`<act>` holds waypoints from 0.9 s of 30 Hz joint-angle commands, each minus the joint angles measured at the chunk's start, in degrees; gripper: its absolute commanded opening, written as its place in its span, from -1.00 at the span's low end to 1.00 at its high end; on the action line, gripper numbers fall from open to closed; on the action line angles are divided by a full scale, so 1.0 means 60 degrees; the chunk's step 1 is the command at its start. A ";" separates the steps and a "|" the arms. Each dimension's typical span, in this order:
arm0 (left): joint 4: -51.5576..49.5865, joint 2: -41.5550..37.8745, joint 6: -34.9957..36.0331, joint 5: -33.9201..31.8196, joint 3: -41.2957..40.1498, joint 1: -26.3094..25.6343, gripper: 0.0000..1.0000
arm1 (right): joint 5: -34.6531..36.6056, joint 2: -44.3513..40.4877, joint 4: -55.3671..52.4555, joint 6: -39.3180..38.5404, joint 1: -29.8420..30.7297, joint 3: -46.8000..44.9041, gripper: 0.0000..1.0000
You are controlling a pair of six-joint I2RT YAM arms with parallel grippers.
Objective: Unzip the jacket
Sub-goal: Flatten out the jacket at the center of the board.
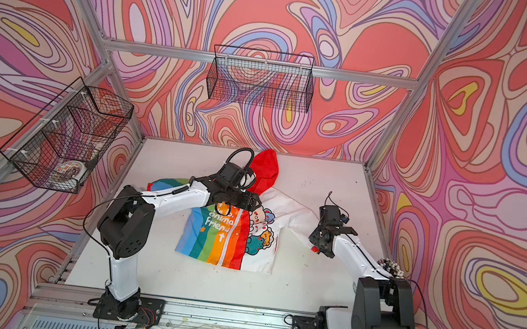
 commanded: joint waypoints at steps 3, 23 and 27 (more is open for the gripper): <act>0.0050 0.0245 0.0246 -0.0057 0.0334 0.0022 0.58 | -0.0203 0.0353 0.0514 0.0223 -0.0111 -0.0096 -0.10; -0.0651 0.0796 0.0051 -0.0895 0.0037 -0.0022 0.56 | -0.0837 0.1339 0.1475 0.0094 -0.0217 -0.0375 -0.30; -0.0646 0.0822 -0.0001 -0.1119 -0.0150 -0.0022 0.56 | -0.0546 0.0998 0.1356 -0.0034 -0.0271 -0.0365 -0.55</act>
